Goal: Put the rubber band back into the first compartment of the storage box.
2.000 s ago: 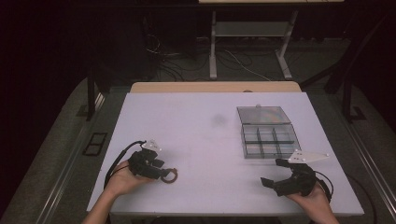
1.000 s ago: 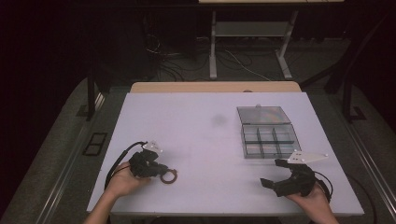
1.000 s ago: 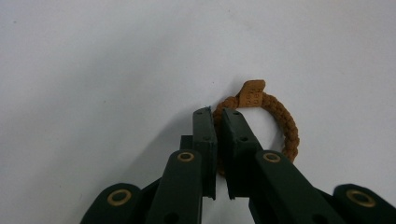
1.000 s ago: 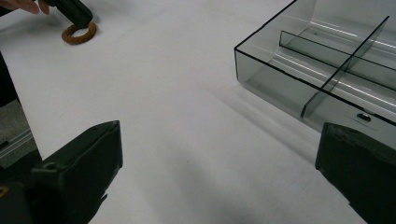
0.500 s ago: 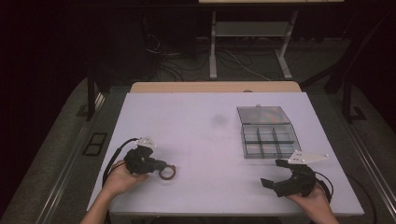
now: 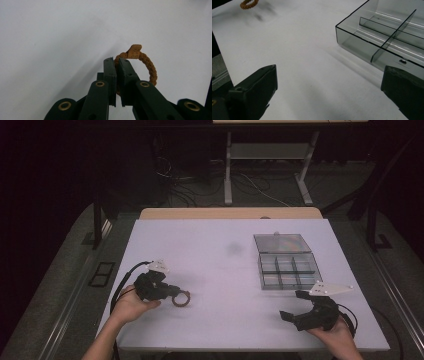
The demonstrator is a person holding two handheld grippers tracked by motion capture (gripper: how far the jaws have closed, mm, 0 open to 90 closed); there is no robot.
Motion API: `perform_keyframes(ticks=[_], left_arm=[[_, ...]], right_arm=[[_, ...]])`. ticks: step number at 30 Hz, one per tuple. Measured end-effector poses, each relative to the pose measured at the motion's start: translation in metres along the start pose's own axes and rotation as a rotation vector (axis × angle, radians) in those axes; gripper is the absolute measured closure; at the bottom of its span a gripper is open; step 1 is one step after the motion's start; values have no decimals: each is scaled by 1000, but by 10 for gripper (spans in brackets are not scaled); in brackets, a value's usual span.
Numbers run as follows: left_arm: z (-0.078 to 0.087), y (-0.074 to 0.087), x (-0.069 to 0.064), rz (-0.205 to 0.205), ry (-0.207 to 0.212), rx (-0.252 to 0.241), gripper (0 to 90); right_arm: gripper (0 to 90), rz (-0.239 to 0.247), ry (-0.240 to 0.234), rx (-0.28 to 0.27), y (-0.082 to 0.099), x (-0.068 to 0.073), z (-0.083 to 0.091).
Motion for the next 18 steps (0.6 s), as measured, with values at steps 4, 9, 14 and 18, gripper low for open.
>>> perform_keyframes(ticks=[4, 9, 14, 18], left_arm=[[3, -7, -2, -16, -5, 2, 837], [8, -16, -6, -36, -9, -2, 837], [13, -26, -7, -46, -17, -8, 837], [18, -34, -6, -55, -23, -19, 836]], right_arm=[[8, 1, 0, 0, 0, 0, 0], [8, 1, -1, 1, 0, 0, 0], [8, 4, 0, -1, 0, 0, 0], [8, 0, 0, -1, 0, 0, 0]])
Point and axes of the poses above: each handheld gripper's, and its own axes: z roughly backward along the jaws, y roughly out of its underside, x roughly to its left, the point moved 6 cm from there along -z, roughly forward along the jaws, and after that the axes turned 6 degrees about x, right-handed, at the moved point
